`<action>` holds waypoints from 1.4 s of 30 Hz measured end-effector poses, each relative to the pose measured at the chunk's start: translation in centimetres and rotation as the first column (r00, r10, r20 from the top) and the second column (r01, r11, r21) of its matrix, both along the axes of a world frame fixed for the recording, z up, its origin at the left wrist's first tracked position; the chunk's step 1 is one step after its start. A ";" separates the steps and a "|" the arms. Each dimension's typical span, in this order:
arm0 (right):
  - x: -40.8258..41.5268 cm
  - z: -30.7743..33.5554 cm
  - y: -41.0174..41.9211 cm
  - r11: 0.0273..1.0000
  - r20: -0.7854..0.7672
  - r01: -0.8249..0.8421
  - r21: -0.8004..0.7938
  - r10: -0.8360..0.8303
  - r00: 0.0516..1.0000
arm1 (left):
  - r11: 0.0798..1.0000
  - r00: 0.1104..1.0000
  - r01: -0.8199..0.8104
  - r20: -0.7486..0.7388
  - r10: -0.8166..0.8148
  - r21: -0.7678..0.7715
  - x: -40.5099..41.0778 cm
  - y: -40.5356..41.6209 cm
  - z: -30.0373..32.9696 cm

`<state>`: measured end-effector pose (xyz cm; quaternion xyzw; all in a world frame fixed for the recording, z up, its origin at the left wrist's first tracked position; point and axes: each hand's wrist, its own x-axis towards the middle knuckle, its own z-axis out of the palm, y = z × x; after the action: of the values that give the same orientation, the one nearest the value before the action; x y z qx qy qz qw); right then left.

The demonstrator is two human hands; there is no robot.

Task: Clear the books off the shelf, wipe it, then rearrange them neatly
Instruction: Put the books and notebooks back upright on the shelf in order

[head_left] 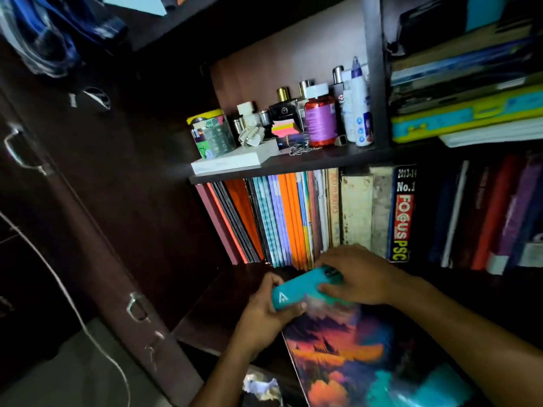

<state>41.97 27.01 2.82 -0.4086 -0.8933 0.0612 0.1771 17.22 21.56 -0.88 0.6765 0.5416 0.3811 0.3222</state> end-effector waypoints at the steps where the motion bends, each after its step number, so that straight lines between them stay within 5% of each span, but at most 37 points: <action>1: 0.9 -0.8 -0.5 1.000 -0.075 0.004 0.022 -0.003 0.997 | 1.000 0.991 -0.002 0.132 0.003 -0.007 -0.2 0.0 0.0; 5: 1.4 -1.2 -0.8 0.989 -0.522 0.141 0.041 -0.099 0.847 | 0.982 0.806 -0.183 0.566 0.173 -0.039 -0.3 0.1 0.9; 7: 0.4 -1.0 -0.9 0.969 -0.520 0.248 0.014 -0.205 0.829 | 0.946 0.629 -0.313 0.729 0.270 -0.080 -0.7 -0.2 1.3; 9: -0.3 -1.8 -0.8 0.965 -0.437 0.235 -0.113 -0.261 0.861 | 0.938 0.569 -0.329 0.771 0.286 -0.105 -0.2 -0.7 2.1; 13: -1.2 -2.3 -0.6 0.980 -0.675 0.038 -0.196 -0.163 0.720 | 0.973 0.623 -0.227 0.762 0.177 -0.040 0.7 -2.6 4.5; 17: -1.4 -1.5 -1.4 0.989 -0.799 0.119 -0.083 -0.138 0.586 | 0.986 0.780 -0.124 0.603 0.165 -0.110 1.5 -6.0 3.9; 19: -1.7 -1.3 -1.8 0.989 -0.819 0.128 -0.068 -0.129 0.559 | 0.979 0.789 -0.156 0.580 0.204 -0.132 2.2 -7.0 2.9; 22: -1.9 -1.3 -2.0 0.994 -0.814 0.055 -0.097 -0.111 0.570 | 0.955 0.766 -0.295 0.591 0.252 -0.025 2.2 -7.2 3.4; 26: -2.4 -1.6 -2.3 0.978 -0.709 -0.073 -0.194 -0.088 0.700 | 0.820 0.764 -0.550 0.493 0.417 0.158 0.6 -6.2 4.0; 30: -3.9 -1.1 -1.5 0.973 -0.572 -0.004 -0.231 -0.132 0.810 | 0.792 0.774 -0.587 0.404 0.488 0.169 1.3 -5.5 1.8; 37: -8.3 0.1 -0.3 0.947 -0.552 0.321 -0.005 -0.270 0.789 | 0.711 0.711 -0.682 0.379 0.592 0.170 1.4 -4.5 0.5; 42: -10.1 -1.3 0.5 0.959 -0.669 0.265 -0.099 -0.261 0.696 | 0.722 0.721 -0.668 0.395 0.569 0.180 1.0 -3.9 -0.3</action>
<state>31.86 27.55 1.51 -0.4811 -0.7000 0.1772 0.4971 18.21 17.70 -1.17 0.4258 0.6131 0.6493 0.1452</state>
